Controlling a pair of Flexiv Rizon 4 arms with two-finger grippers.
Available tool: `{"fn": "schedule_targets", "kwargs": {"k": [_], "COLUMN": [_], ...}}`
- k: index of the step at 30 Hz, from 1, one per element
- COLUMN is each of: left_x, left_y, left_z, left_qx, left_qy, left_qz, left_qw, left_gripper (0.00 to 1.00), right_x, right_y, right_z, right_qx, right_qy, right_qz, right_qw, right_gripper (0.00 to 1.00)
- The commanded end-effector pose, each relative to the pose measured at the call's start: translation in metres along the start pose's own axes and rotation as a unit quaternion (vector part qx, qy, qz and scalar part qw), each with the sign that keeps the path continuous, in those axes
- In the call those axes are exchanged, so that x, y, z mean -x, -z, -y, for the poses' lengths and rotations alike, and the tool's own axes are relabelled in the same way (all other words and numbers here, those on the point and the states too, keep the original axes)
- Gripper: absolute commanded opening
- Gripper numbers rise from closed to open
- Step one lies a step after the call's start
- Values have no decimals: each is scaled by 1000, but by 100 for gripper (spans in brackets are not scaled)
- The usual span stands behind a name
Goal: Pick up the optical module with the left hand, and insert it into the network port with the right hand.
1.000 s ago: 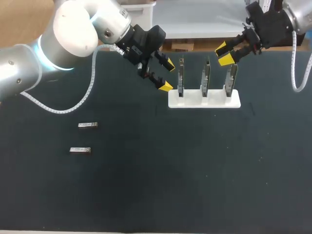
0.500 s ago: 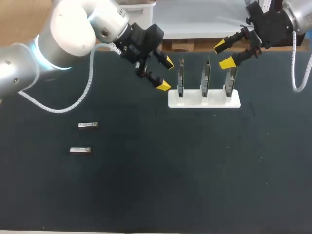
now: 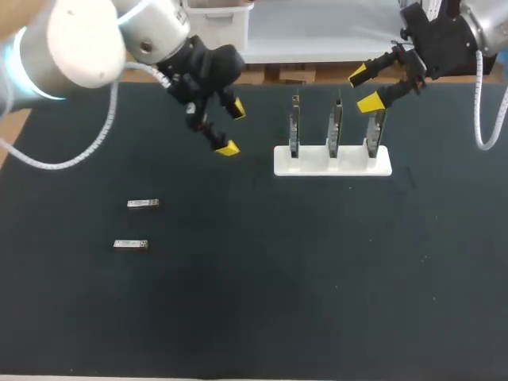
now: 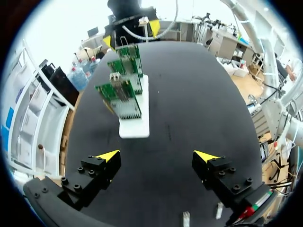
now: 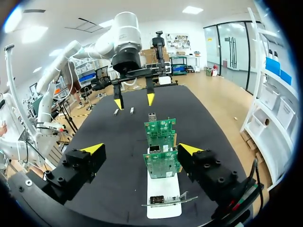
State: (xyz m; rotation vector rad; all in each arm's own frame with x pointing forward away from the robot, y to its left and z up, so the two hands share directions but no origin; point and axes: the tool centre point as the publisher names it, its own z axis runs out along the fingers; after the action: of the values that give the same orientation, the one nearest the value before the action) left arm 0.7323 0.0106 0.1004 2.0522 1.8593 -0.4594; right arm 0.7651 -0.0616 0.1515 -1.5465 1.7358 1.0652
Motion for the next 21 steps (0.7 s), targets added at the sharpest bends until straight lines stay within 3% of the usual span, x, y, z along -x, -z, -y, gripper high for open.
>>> {"fn": "schedule_targets", "kwargs": {"k": [1,9,21], "left_x": [-16,-60,-114], "left_y": [15,15,5], "left_z": [34,61,80], "left_qx": [34,36,40], "left_qy": [3,18,42], "left_qz": [-35,-125,-162], "left_qw": [999,991,985], "left_gripper": [100,100,100], "right_x": [0,0,0], "right_y": [0,0,0], "right_z": [-3,-3,-3], "right_qx": [-3,-3,-3], "right_qy": [0,0,0], "right_qz": [0,0,0], "right_qw": [1000,1000,1000], "right_gripper": [100,100,100]}}
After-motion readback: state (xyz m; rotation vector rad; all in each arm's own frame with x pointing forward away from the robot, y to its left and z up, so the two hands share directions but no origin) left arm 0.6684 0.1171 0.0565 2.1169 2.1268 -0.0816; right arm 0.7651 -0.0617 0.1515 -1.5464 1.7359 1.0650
